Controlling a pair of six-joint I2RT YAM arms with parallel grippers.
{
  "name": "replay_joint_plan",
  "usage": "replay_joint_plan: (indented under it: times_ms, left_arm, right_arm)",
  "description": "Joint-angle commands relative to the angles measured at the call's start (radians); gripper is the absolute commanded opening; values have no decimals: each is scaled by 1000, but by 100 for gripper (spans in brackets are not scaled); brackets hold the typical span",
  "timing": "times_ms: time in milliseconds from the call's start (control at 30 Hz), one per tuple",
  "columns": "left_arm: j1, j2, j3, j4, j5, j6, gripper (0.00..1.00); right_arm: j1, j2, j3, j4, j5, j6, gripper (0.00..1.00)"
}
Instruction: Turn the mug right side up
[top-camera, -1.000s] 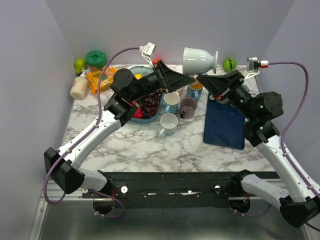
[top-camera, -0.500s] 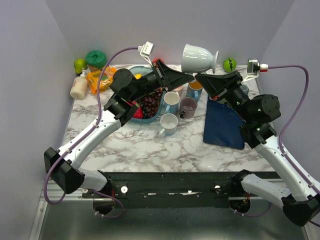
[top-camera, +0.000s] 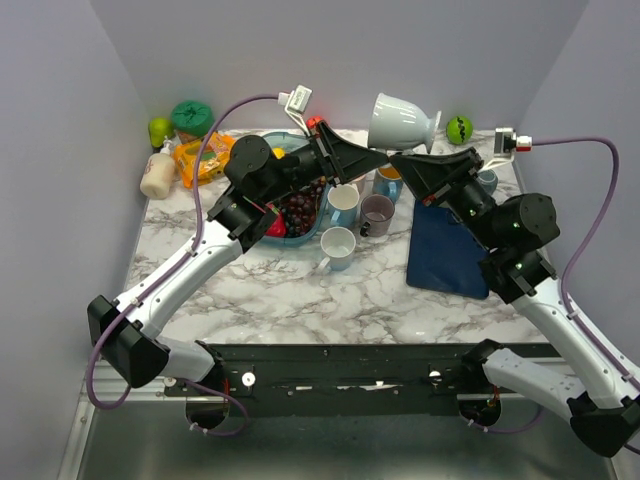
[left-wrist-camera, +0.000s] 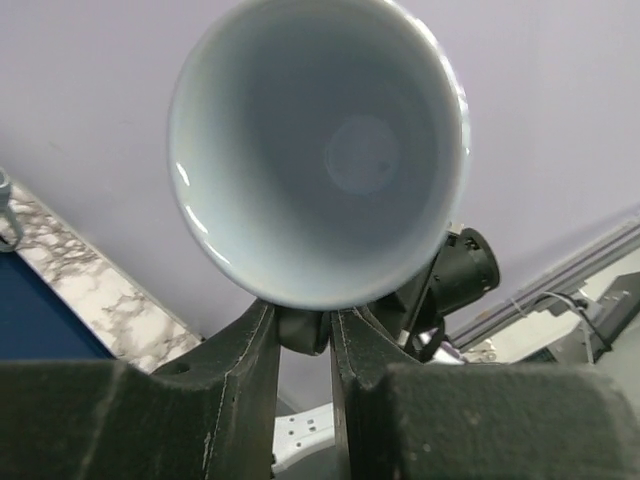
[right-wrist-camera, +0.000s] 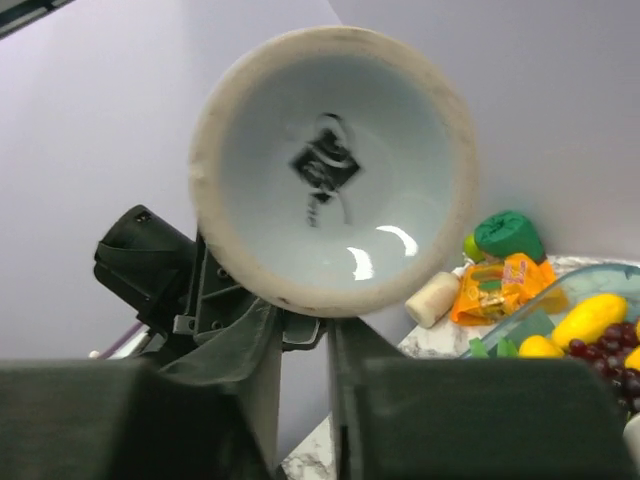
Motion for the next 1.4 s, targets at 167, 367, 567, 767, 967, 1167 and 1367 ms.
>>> replay_joint_plan:
  times_ms: [167, 367, 567, 767, 967, 1167, 1367]
  left_arm:
    - [-6, -57, 78, -221, -180, 307, 0]
    - [-24, -73, 63, -414, -239, 545, 0]
    - [-136, -70, 12, -557, -377, 778, 0]
    - [-241, -47, -87, -555, -493, 831, 0]
    - [-287, -27, -232, -457, -555, 834, 0]
    - [-308, 45, -333, -338, -585, 820, 0]
    - [-333, 148, -391, -160, -684, 841, 0]
  right_arm:
    - [14, -70, -66, -294, 210, -112, 76]
    - [14, -195, -132, -502, 443, -91, 79]
    - [14, -247, -84, -810, 731, 31, 79]
    - [14, -210, 9, -1099, 916, 157, 79]
    - [14, -230, -9, -1191, 974, 298, 82]
    - [14, -219, -9, -1190, 964, 271, 86]
    - [14, -133, 39, -1223, 859, 213, 86]
